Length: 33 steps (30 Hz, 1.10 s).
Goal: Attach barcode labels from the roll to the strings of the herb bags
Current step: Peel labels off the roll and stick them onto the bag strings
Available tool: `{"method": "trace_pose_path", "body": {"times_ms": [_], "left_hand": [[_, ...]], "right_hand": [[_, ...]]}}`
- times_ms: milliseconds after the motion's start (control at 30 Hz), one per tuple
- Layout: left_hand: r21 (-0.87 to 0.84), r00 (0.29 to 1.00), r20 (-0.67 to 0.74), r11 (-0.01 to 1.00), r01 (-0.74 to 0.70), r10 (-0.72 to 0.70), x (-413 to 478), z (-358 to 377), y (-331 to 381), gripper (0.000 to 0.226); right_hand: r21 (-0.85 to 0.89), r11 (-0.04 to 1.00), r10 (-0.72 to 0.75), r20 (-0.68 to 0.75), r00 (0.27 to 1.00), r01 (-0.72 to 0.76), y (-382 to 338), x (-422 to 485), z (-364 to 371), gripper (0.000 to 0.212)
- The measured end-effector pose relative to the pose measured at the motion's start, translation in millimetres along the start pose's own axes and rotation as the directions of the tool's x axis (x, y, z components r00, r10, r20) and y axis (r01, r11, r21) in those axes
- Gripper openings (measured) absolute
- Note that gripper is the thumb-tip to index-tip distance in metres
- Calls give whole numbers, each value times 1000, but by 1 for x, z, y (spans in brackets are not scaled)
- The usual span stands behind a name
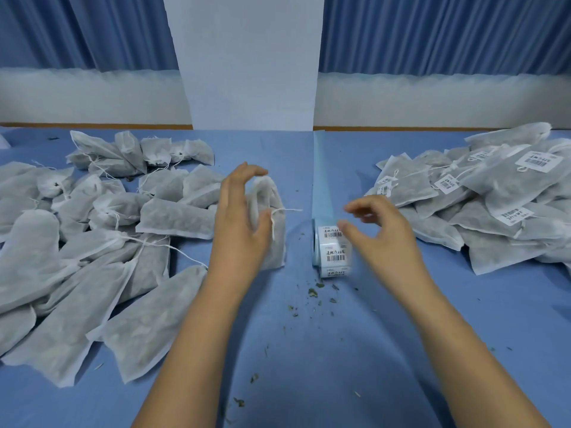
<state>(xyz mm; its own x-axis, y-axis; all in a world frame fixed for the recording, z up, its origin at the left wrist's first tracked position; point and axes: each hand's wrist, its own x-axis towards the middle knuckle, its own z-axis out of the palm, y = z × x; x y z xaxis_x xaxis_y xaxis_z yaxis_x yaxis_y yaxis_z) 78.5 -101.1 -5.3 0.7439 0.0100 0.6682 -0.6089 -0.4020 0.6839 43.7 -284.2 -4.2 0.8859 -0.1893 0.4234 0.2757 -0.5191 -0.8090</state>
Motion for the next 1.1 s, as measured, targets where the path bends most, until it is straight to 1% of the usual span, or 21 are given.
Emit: {"method": "trace_pose_path", "body": {"times_ms": [33,67,100,133,167,200,267,367,400,500,567,633,733,867,933,1033,1100], "left_hand": [[67,998,-43,997,-48,51,0,1,-4,52],[121,993,-73,990,-78,88,-1,3,-7,42],[156,992,-78,984,-91,104,-3,5,-9,34],[174,992,-61,980,-99,111,-4,7,-11,30],[177,993,-29,978,-109,116,-5,10,-12,29],[176,992,16,976,-126,125,-6,13,-12,29],[186,980,137,968,-166,141,-7,19,-13,28],[119,932,335,975,-189,140,-11,32,-12,34],[96,916,374,977,-193,144,-12,34,-12,34],[86,889,428,972,-221,164,-12,37,-18,28],[94,873,465,973,-213,146,-10,37,-20,36],[100,887,452,983,-154,94,-9,38,-21,42],[92,922,386,993,-71,30,-9,41,-18,36],[46,951,306,997,-64,47,-9,40,-17,19],[50,957,287,996,-68,50,-11,38,-17,16],[45,967,255,999,-3,-9,-12,39,-18,15],[48,970,241,999,16,-27,-11,40,-18,14]], "right_hand": [[38,985,170,15,985,-170,7,5,-8,22],[76,938,330,99,939,-338,14,8,-14,30],[90,881,438,214,873,-465,21,10,-16,38],[85,839,487,320,813,-537,27,10,-16,46],[88,819,497,385,778,-567,32,9,-12,50],[111,813,488,405,773,-572,35,9,-8,49],[194,813,452,382,806,-549,36,8,-1,41],[277,814,410,350,842,-511,35,7,5,30],[285,819,398,344,850,-499,35,7,6,27],[320,819,371,337,865,-476,35,7,8,22],[346,808,362,346,866,-476,34,7,8,21],[357,807,354,345,869,-470,34,7,8,18],[339,823,352,327,877,-456,36,8,9,17],[289,849,347,326,879,-443,35,7,9,25],[276,858,336,333,881,-432,34,8,9,25],[250,875,327,329,886,-416,33,8,10,25],[236,884,320,323,890,-404,33,9,11,27]]}}
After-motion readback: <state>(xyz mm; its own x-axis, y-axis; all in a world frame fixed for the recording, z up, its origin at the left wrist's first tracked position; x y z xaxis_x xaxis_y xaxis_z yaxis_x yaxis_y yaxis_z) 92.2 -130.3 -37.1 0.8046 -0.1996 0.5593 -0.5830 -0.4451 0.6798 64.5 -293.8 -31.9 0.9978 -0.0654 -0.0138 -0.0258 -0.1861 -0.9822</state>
